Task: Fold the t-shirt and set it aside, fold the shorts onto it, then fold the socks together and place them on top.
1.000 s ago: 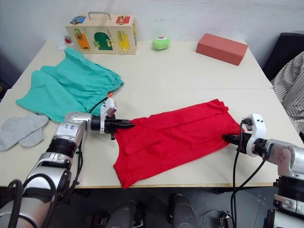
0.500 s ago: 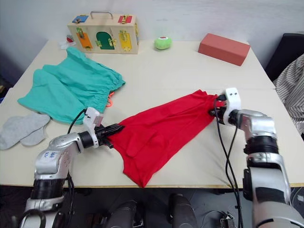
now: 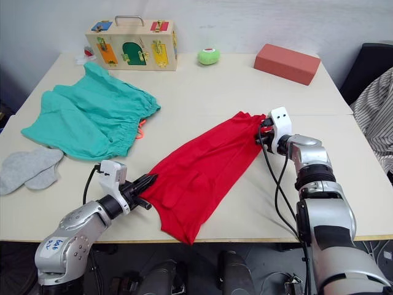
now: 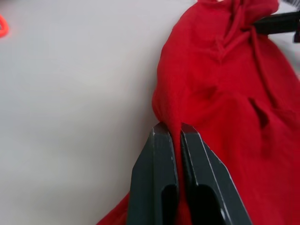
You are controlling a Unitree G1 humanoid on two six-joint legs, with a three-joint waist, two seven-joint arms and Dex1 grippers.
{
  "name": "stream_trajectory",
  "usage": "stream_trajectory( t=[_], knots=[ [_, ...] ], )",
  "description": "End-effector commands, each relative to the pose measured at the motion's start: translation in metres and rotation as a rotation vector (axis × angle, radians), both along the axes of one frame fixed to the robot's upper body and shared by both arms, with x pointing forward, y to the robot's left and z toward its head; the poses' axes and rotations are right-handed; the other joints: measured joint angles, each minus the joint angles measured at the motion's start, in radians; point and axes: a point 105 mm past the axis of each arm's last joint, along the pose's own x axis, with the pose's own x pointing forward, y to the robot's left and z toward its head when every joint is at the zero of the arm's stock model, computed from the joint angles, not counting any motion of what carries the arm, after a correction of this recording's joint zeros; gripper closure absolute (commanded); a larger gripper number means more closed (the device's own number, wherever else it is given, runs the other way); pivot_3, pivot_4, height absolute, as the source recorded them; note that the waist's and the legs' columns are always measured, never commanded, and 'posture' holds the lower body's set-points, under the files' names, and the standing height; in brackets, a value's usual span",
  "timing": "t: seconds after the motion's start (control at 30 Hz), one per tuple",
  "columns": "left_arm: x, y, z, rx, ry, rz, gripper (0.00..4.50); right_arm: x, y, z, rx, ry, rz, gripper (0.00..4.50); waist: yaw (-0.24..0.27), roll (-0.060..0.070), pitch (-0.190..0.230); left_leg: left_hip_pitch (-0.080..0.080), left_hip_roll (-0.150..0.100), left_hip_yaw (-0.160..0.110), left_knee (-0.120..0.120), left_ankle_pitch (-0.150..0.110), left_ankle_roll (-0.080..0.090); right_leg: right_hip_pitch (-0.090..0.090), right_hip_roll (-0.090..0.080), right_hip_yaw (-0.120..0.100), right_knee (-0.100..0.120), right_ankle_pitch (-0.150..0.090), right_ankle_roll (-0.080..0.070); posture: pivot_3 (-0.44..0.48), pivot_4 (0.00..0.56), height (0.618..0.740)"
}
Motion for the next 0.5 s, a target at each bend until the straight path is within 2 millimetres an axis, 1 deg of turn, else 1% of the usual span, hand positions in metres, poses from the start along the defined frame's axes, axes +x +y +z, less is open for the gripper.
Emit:
stream_trajectory(
  t=[0.03, 0.1, 0.13, 0.2, 0.27, 0.3, 0.33, 0.37, 0.4, 0.43, 0.47, 0.5],
  knots=[
    [0.003, 0.014, 0.011, 0.043, -0.043, -0.025, 3.47, -0.005, 0.001, 0.011, 0.024, -0.002, 0.069, 3.48, -0.001, 0.0, 0.0, 0.0, 0.0, 0.0, 0.0, 0.0, 0.0, 0.0, 0.0, 0.0, 0.0, 0.0, 0.0, 0.0, 0.15, 0.74],
    [0.006, 0.022, 0.016, 0.067, -0.036, -0.073, 2.83, -0.015, -0.003, 0.013, 0.031, 0.037, 0.122, 2.78, 0.002, 0.0, 0.0, 0.0, 0.0, 0.0, -0.001, 0.0, 0.0, -0.001, 0.0, -0.001, 0.0, 0.0, -0.001, 0.0, 0.15, 0.74],
    [0.006, 0.027, 0.018, 0.095, -0.017, -0.121, 2.56, -0.025, -0.006, 0.015, 0.043, 0.064, 0.156, 2.49, 0.004, 0.0, 0.0, 0.0, 0.0, -0.001, -0.001, 0.0, 0.0, -0.001, 0.0, -0.001, 0.0, -0.001, -0.001, 0.0, 0.15, 0.74],
    [0.007, 0.036, 0.019, 0.139, 0.024, -0.17, 1.91, -0.041, -0.009, 0.016, 0.054, 0.107, 0.196, 1.77, 0.008, 0.001, 0.0, -0.002, 0.0, -0.003, -0.001, 0.0, 0.0, -0.001, 0.0, -0.002, 0.0, -0.001, -0.001, 0.0, 0.15, 0.74],
    [0.012, 0.043, 0.028, 0.154, 0.063, -0.25, 1.26, -0.069, -0.013, 0.018, 0.087, 0.2, 0.241, 1.08, 0.013, 0.002, 0.001, -0.002, 0.0, -0.003, -0.001, 0.0, -0.001, -0.001, -0.001, -0.003, 0.001, -0.001, -0.001, 0.0, 0.15, 0.74],
    [0.013, 0.045, 0.031, 0.156, 0.078, -0.274, 0.96, -0.079, -0.013, 0.018, 0.097, 0.234, 0.256, 0.72, 0.016, 0.002, 0.001, -0.004, -0.001, -0.004, -0.001, -0.001, 0.0, -0.001, -0.002, -0.004, 0.0, -0.001, -0.001, 0.0, 0.15, 0.74],
    [0.016, 0.044, 0.037, 0.181, 0.083, -0.318, 0.58, -0.097, -0.009, 0.019, 0.12, 0.286, 0.3, 0.31, 0.016, 0.002, 0.001, -0.005, 0.0, -0.004, -0.001, -0.001, 0.0, -0.002, -0.002, -0.004, 0.0, -0.001, -0.001, 0.0, 0.15, 0.74],
    [0.021, 0.043, 0.042, 0.213, 0.087, -0.352, 0.3, -0.115, -0.003, 0.019, 0.14, 0.342, 0.346, 0.02, 0.017, 0.002, 0.001, -0.004, 0.0, -0.004, -0.001, -0.001, 0.0, -0.001, -0.002, -0.004, -0.001, -0.001, -0.001, 0.0, 0.15, 0.74],
    [0.024, 0.042, 0.046, 0.237, 0.09, -0.374, 0.01, -0.129, 0.001, 0.019, 0.151, 0.385, 0.377, 0.0, 0.021, 0.002, 0.001, -0.005, 0.0, -0.004, -0.001, -0.002, 0.0, -0.002, -0.002, -0.004, -0.002, -0.001, -0.001, 0.0, 0.15, 0.74],
    [0.031, 0.039, 0.052, 0.249, 0.086, -0.392, 0.01, -0.143, 0.007, 0.017, 0.165, 0.419, 0.396, 0.0, 0.024, 0.003, 0.001, -0.005, 0.0, -0.004, -0.002, -0.002, -0.001, -0.002, -0.001, -0.004, -0.003, -0.001, -0.001, 0.0, 0.15, 0.74],
    [0.036, 0.037, 0.055, 0.253, 0.083, -0.401, 0.01, -0.15, 0.011, 0.016, 0.172, 0.434, 0.4, 0.0, 0.025, 0.003, 0.001, -0.004, 0.0, -0.004, -0.002, -0.002, -0.001, -0.002, -0.001, -0.004, -0.003, -0.001, -0.001, 0.0, 0.15, 0.74],
    [0.044, 0.029, 0.06, 0.254, 0.071, -0.433, 0.01, -0.16, 0.018, 0.012, 0.18, 0.447, 0.407, 0.0, 0.024, 0.003, 0.001, -0.003, 0.0, -0.003, -0.002, -0.002, -0.001, -0.002, -0.001, -0.004, -0.004, -0.001, -0.001, 0.0, 0.15, 0.74]
  ],
)
